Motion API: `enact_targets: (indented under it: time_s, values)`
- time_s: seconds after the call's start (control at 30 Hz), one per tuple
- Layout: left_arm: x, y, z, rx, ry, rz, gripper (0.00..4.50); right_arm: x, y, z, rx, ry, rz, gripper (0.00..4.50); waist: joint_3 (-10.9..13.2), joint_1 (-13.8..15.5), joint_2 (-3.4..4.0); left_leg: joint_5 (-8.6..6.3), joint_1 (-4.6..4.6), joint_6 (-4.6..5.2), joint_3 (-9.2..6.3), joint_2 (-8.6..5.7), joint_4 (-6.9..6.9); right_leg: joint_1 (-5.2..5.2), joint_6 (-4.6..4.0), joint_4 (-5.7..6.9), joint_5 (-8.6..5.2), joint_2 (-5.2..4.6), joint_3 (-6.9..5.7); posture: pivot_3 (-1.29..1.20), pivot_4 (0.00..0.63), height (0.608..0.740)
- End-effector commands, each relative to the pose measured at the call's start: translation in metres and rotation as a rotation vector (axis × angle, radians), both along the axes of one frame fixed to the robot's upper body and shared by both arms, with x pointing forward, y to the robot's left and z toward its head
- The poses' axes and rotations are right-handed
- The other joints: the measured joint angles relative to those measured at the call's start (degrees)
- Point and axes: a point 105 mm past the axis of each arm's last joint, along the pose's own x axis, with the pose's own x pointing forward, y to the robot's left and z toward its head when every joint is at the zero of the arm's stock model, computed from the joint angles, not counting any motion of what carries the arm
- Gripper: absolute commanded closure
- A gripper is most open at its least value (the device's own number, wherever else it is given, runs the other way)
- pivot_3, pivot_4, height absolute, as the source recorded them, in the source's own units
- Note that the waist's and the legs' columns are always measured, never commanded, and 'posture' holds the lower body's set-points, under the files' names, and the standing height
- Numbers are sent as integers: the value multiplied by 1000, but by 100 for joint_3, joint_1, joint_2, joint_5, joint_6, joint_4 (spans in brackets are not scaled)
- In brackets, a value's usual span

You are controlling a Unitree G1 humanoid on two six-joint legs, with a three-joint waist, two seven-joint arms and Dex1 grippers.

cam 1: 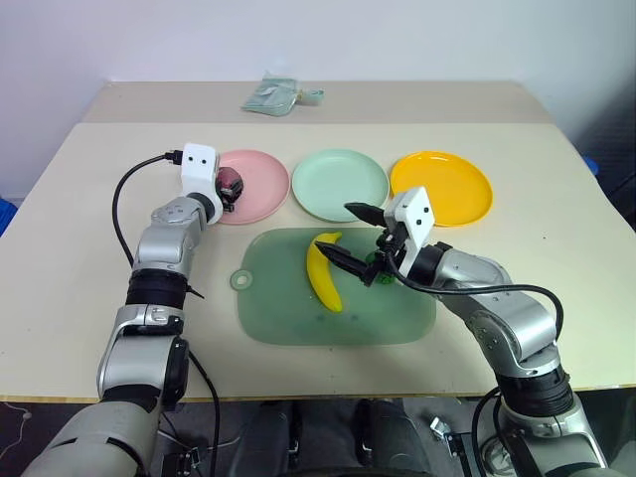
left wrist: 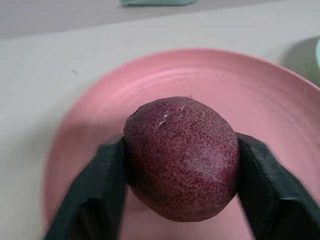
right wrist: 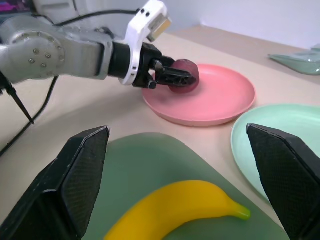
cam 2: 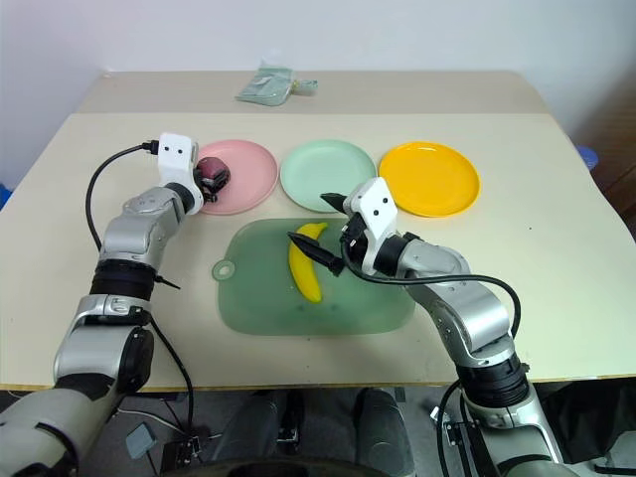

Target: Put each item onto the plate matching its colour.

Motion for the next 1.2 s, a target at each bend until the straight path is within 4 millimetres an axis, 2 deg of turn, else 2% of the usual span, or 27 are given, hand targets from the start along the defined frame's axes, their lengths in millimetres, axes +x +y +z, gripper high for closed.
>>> enact_targets:
  time_s: [0.03,0.2,0.27,0.37,0.47,0.57,0.67,0.77,1.0,1.07,1.13,1.2]
  values:
    - [2,4,22,34,-69,-3,18,3,1,8,-34,-32,-29,0,0,-2,0,0,0,0,0,0,0,0,0,0,0,0,0,0,150,740]
    - [-16,19,47,23,-212,-40,18,-7,9,2,-108,27,18,0,0,-18,0,0,0,-1,3,2,-1,-4,0,2,0,0,1,0,150,740]
    - [-33,25,57,48,-294,-96,18,-10,13,-8,-178,71,28,0,0,-45,0,0,0,-2,2,3,-2,-6,0,1,0,-2,1,0,150,740]
    - [-69,24,58,81,-353,-251,18,-8,19,-19,-222,159,18,0,0,-111,1,1,0,-5,2,7,-4,-8,-2,2,-1,-3,1,0,150,740]
    - [-112,10,41,80,-301,-467,18,-6,26,-27,-221,258,-2,0,-1,-132,1,1,0,-7,0,7,-7,-10,-3,1,-1,-7,1,0,150,740]
    - [-157,-1,12,121,-168,-648,18,-11,35,-32,-240,315,10,0,-1,-142,4,-1,0,-8,0,6,-8,-11,-4,-1,-2,-12,2,0,150,740]
    - [-180,-8,-1,110,-93,-712,18,-15,39,-38,-264,362,14,0,-2,-102,6,-1,0,-9,-6,5,-10,-9,-6,-23,-2,-15,2,0,150,740]
    - [-190,-12,-6,108,-71,-731,18,-13,39,-46,-300,394,-11,0,-3,-105,5,-2,0,-8,-9,4,-8,-10,-8,-28,-1,-15,2,0,150,740]
    - [-198,-18,-11,89,-26,-772,18,-11,39,-59,-362,418,-36,0,-3,-151,8,-1,0,-7,-1,3,-20,-15,-8,-28,-1,-10,5,0,150,740]
    - [-197,-17,-11,91,-27,-766,0,-11,40,-60,-370,415,-32,534,-3,-145,8,-1,0,-6,0,3,-22,-15,-8,-28,-1,-10,5,0,150,740]
    - [-196,-16,-11,91,-28,-763,0,-11,42,-59,-372,409,-27,1324,-3,-141,7,-1,0,-6,0,3,-22,-14,-7,-28,-1,-9,5,0,150,740]
    - [-194,-15,-10,91,-33,-759,0,-11,44,-54,-370,380,-16,2298,-3,-141,7,-1,0,-6,1,3,-22,-14,-7,-29,-1,-9,5,0,150,740]
